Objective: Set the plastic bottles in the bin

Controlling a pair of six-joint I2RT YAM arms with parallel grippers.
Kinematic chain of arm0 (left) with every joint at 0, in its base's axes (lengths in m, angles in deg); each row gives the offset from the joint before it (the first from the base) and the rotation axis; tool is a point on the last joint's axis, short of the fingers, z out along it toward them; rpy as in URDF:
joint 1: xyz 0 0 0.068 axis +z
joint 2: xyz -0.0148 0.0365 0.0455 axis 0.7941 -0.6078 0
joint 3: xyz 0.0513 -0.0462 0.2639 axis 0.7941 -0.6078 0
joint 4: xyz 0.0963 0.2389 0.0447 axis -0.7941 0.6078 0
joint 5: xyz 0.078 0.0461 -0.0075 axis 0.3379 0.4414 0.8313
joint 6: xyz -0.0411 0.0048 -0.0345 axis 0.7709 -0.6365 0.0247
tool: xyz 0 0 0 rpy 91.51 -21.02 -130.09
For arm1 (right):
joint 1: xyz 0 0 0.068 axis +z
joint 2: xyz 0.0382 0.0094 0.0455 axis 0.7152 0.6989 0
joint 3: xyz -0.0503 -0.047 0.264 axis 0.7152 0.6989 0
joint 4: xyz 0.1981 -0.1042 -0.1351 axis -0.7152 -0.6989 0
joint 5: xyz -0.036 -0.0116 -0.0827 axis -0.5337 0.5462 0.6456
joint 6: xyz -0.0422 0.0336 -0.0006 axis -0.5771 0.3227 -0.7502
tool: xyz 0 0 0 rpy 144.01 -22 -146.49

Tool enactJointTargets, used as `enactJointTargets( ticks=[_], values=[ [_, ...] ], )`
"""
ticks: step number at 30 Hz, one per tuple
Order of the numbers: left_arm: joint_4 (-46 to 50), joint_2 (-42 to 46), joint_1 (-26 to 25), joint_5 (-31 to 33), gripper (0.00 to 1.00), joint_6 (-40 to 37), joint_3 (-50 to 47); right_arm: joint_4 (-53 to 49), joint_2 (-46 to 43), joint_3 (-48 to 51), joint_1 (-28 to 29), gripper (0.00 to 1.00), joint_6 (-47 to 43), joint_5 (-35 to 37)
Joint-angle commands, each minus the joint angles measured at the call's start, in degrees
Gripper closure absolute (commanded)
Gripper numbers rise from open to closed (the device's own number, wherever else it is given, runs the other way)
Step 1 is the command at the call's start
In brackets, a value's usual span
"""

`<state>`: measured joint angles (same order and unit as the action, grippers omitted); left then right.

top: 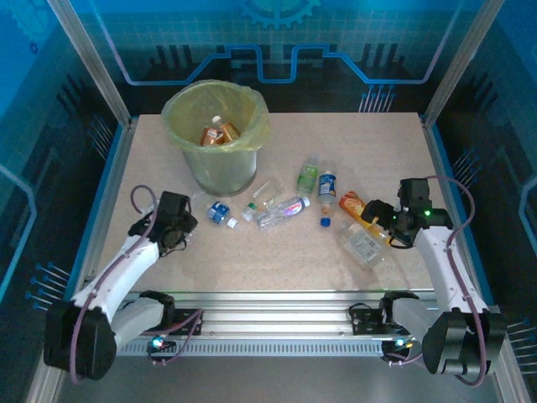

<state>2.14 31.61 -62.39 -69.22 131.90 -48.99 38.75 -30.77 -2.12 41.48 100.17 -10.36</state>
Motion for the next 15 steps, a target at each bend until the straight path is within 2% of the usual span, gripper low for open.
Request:
enactJointTargets(
  ticks=[1,7,12,15],
  values=[
    [4.7,6.0,2.1,6.6,0.51,-7.3,5.0,0.5,-1.2,-0.8,-0.2,0.0,0.8,0.3],
    [-0.3,9.9,2.4,9.4,0.52,-17.5,14.2,1.0,-1.9,-0.7,0.0,0.0,1.1,0.3],
    [-9.8,6.2,2.4,5.2,0.55,-22.7,21.0,1.1,-2.4,-1.5,0.6,0.0,1.2,0.9],
    [-15.6,1.9,2.4,-0.3,0.57,-25.6,25.7,0.7,-2.7,-2.4,1.1,0.0,1.2,1.6]
  ],
)
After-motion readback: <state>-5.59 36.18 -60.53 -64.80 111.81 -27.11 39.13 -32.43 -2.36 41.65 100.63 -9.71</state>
